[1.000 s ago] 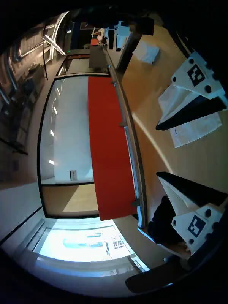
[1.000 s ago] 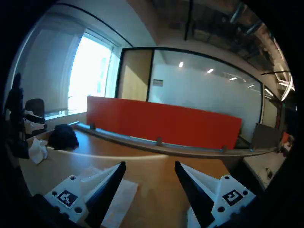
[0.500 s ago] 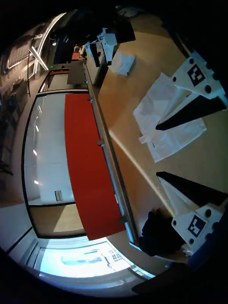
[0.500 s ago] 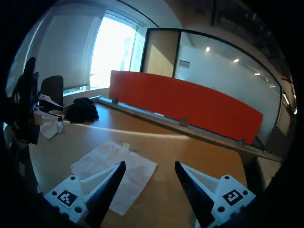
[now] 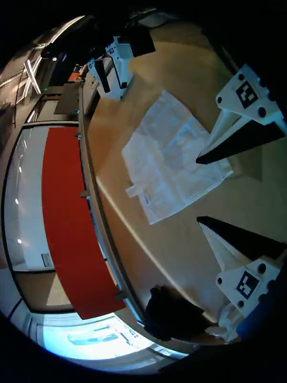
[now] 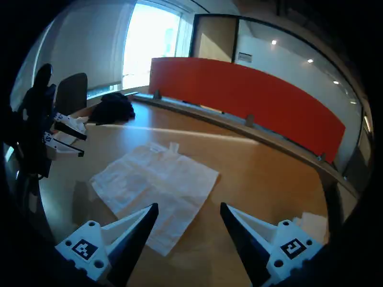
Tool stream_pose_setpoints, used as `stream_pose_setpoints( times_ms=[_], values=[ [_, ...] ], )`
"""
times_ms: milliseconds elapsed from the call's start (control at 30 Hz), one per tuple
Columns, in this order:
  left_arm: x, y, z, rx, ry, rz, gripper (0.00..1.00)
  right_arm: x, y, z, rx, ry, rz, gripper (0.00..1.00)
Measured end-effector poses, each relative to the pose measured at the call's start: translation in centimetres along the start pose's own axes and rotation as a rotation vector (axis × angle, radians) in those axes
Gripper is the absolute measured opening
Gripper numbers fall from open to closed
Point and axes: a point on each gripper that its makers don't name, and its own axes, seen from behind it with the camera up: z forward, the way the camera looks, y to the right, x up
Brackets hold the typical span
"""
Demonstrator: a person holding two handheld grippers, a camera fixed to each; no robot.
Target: Fold towel
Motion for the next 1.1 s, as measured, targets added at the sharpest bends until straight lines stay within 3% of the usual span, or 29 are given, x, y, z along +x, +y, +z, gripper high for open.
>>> stream_pose_setpoints(
  times_ms=[200,500,1100],
  values=[
    [-3.5,1.3,2.0,-0.042,-0.075,-0.005,0.80,-3.6,-1.1,2.0,0.033,-0.069,-0.003,1.00],
    [-7.3,2.8,4.2,-0.098,-0.166,0.051,0.80,-8.1,-2.5,3.9,0.069,-0.156,-0.024,1.00],
    [-8.3,4.1,5.6,-0.150,-0.194,0.048,0.79,-12.2,-3.8,4.9,0.119,-0.245,-0.027,0.98]
  ],
)
